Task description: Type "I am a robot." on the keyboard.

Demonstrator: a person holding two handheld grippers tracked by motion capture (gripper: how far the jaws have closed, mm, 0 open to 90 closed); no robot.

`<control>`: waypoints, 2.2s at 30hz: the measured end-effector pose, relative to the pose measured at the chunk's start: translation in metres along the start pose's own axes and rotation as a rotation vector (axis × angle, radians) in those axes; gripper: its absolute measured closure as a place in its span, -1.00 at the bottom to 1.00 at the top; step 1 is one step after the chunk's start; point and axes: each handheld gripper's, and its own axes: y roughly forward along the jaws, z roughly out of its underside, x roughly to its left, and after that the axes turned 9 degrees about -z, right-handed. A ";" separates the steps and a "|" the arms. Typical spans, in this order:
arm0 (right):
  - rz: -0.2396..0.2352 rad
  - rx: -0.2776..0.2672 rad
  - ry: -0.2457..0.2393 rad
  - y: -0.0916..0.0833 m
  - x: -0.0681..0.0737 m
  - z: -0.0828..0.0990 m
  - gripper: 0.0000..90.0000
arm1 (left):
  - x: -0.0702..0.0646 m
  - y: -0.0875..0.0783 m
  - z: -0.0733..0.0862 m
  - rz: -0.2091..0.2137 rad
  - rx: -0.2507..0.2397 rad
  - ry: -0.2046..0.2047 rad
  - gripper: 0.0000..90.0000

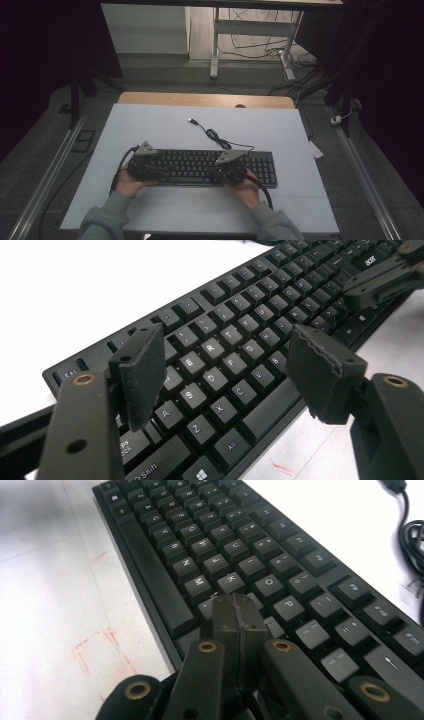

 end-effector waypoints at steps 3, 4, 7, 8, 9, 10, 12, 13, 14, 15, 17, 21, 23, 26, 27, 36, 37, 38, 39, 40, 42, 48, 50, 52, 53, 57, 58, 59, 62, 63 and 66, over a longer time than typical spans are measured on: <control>0.002 -0.002 -0.001 0.003 0.001 -0.001 0.99 | 0.000 0.000 0.000 0.000 0.001 0.000 -0.30; 0.000 -0.005 0.001 0.003 0.000 -0.001 0.99 | 0.000 0.000 0.000 0.000 0.002 0.000 -0.30; 0.004 0.000 0.001 0.005 0.000 -0.001 0.99 | 0.000 0.000 0.000 0.000 0.000 0.001 -0.30; 0.006 0.005 0.001 0.006 0.000 -0.001 0.99 | 0.000 0.000 0.000 0.000 -0.001 0.001 -0.30; 0.006 0.007 0.001 0.006 -0.001 0.000 0.99 | -0.001 0.000 0.000 -0.002 -0.001 0.001 -0.30; 0.008 0.006 0.004 0.007 -0.001 0.000 0.99 | -0.001 0.000 0.000 -0.001 0.000 0.002 -0.31; 0.010 0.009 0.008 0.007 -0.002 0.000 0.99 | -0.001 0.000 0.000 -0.001 0.002 0.003 -0.31; 0.010 0.012 0.010 0.008 -0.001 0.000 0.99 | -0.001 0.000 0.000 -0.001 0.002 0.004 -0.31; 0.011 0.023 0.004 0.009 -0.002 0.000 0.99 | -0.001 0.000 0.000 -0.001 0.002 0.005 -0.31; 0.016 0.029 0.001 0.010 -0.001 0.000 0.99 | -0.001 0.000 0.000 -0.001 0.002 0.004 -0.31; 0.017 0.032 -0.004 0.011 -0.001 0.000 0.99 | -0.001 0.000 0.000 -0.002 0.002 0.004 -0.31; 0.021 0.034 -0.005 0.011 0.000 0.000 0.99 | -0.001 0.000 0.000 -0.005 0.002 0.009 -0.31; 0.028 0.009 -0.016 0.007 0.001 -0.001 0.99 | -0.001 0.000 0.000 -0.005 0.001 0.009 -0.31; 0.034 -0.045 -0.013 -0.005 -0.001 -0.002 0.99 | 0.000 0.000 0.001 -0.005 0.000 0.007 -0.31; 0.034 -0.060 -0.007 -0.008 -0.001 -0.002 0.99 | 0.000 0.000 0.001 -0.006 0.000 0.006 -0.31; 0.075 -0.110 0.036 -0.037 -0.010 0.013 0.62 | 0.000 0.000 0.001 -0.006 0.003 0.008 -0.31; 0.079 -0.115 0.045 -0.040 -0.012 0.015 0.56 | -0.001 0.000 0.001 -0.006 0.002 0.008 -0.32; 0.085 -0.117 0.048 -0.043 -0.013 0.018 0.51 | -0.001 0.000 0.001 -0.006 0.001 0.011 -0.31; 0.090 -0.120 0.052 -0.045 -0.014 0.019 0.46 | -0.001 0.000 0.001 -0.007 0.000 0.008 -0.32; 0.093 -0.124 0.054 -0.048 -0.014 0.021 0.42 | -0.001 0.000 0.001 -0.007 0.000 0.007 -0.31; 0.102 -0.131 0.059 -0.052 -0.015 0.024 0.37 | 0.000 0.000 0.001 -0.007 -0.001 0.006 -0.32; 0.101 -0.136 0.059 -0.055 -0.017 0.027 0.28 | 0.000 0.000 0.001 -0.007 -0.001 0.005 -0.32; 0.103 -0.127 0.055 -0.055 -0.017 0.027 0.26 | 0.000 0.000 0.001 -0.007 0.000 0.005 -0.32; 0.106 -0.129 0.053 -0.055 -0.017 0.027 0.25 | 0.000 -0.001 0.001 -0.008 0.000 0.007 -0.32; 0.107 -0.127 0.053 -0.055 -0.017 0.027 0.25 | 0.000 -0.001 0.001 -0.008 0.000 0.007 -0.32; 0.115 -0.125 0.054 -0.057 -0.017 0.029 0.23 | 0.000 -0.001 0.002 -0.012 -0.002 0.010 -0.31; 0.118 -0.121 0.056 -0.059 -0.017 0.030 0.23 | -0.001 -0.002 0.003 -0.013 -0.002 0.008 -0.31; 0.120 -0.125 0.058 -0.060 -0.017 0.031 0.23 | -0.001 -0.002 0.004 -0.013 -0.003 0.007 -0.31; 0.134 -0.129 0.068 -0.067 -0.017 0.035 0.23 | -0.002 -0.004 0.006 -0.016 -0.006 0.012 -0.31; 0.134 -0.136 0.072 -0.069 -0.017 0.037 0.22 | -0.002 -0.005 0.007 -0.019 -0.008 0.013 -0.31; 0.147 -0.141 0.076 -0.079 -0.015 0.044 0.22 | -0.002 -0.010 0.013 -0.024 -0.016 0.013 -0.31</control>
